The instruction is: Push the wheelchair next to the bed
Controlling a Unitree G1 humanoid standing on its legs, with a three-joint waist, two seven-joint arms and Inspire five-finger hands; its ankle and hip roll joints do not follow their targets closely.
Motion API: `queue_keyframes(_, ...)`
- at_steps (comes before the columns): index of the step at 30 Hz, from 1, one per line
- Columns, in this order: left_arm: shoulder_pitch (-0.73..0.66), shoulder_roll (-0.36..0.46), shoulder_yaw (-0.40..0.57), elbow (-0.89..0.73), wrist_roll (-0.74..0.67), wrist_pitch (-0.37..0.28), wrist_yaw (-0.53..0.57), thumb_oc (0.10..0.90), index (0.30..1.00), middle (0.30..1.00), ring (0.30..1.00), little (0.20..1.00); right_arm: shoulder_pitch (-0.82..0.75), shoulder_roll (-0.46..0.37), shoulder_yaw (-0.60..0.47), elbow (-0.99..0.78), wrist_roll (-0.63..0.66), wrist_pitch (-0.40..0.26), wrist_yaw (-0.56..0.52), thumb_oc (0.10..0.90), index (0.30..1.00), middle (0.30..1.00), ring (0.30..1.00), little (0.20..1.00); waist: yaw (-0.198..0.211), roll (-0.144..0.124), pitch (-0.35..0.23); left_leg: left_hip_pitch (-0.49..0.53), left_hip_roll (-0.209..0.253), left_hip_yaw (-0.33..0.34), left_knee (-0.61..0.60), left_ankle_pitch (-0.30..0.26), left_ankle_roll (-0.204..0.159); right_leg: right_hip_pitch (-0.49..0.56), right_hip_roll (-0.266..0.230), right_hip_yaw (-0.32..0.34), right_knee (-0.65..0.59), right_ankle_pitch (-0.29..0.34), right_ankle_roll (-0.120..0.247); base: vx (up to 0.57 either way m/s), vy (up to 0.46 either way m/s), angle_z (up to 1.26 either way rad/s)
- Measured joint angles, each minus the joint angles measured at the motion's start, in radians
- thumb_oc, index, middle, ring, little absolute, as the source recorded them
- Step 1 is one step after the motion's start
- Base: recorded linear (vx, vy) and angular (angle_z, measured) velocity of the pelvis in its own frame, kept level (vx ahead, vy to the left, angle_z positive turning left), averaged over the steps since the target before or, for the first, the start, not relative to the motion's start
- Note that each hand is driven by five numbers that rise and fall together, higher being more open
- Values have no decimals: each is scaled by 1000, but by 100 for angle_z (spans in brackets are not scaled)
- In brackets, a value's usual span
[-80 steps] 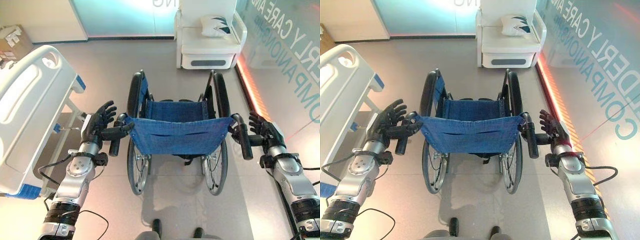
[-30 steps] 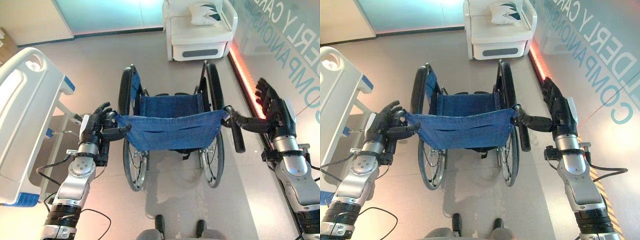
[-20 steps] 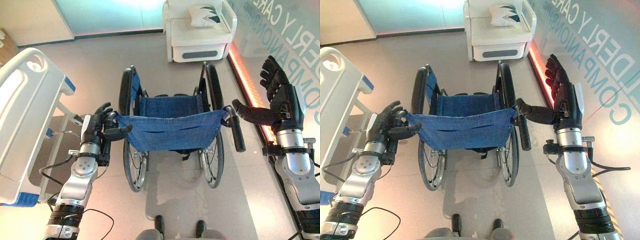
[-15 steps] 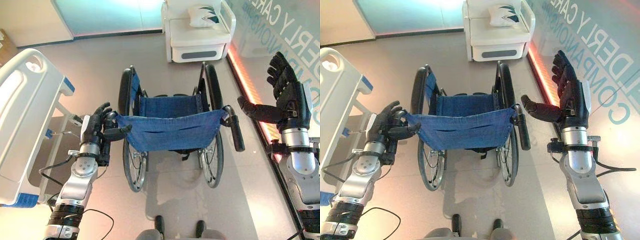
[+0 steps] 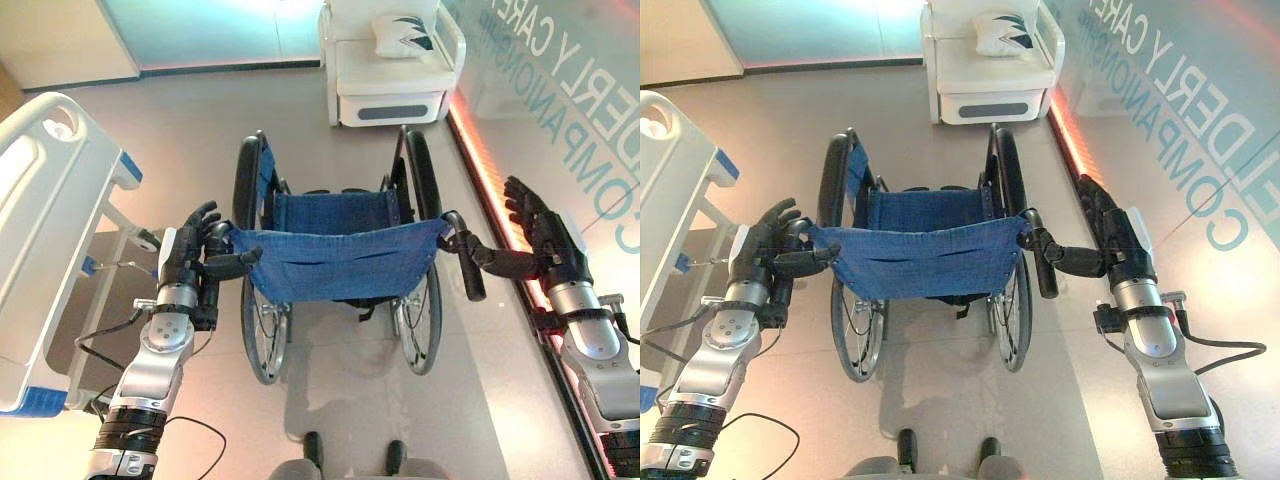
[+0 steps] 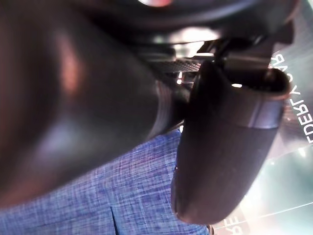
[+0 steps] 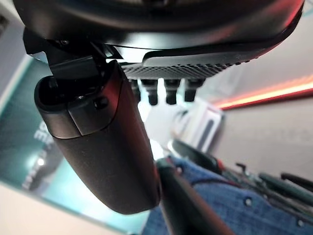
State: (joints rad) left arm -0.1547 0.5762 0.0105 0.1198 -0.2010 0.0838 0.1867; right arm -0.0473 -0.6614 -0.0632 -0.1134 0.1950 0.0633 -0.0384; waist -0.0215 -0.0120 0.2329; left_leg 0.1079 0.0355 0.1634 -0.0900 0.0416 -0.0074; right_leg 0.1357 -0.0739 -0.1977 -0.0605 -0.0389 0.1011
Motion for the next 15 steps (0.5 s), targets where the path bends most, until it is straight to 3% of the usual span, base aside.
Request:
queue_keyframes(7,-10,3,-5,28,-7,-1,1,800,900,900,900,900,-49,-1,43,32,2,57,67,800,900,900,900,900,-4,-13,-11,7,1,5,0,1,2,0,-1,2,9,0,0,4,-3,-1)
queue_keyframes(15,-24,3,-29,67,-10,-3,2,800,900,900,900,900,-112,-7,96,71,11,105,73,800,900,900,900,900,-8,-8,-19,15,1,3,5,1,2,11,-1,0,9,0,0,0,0,0)
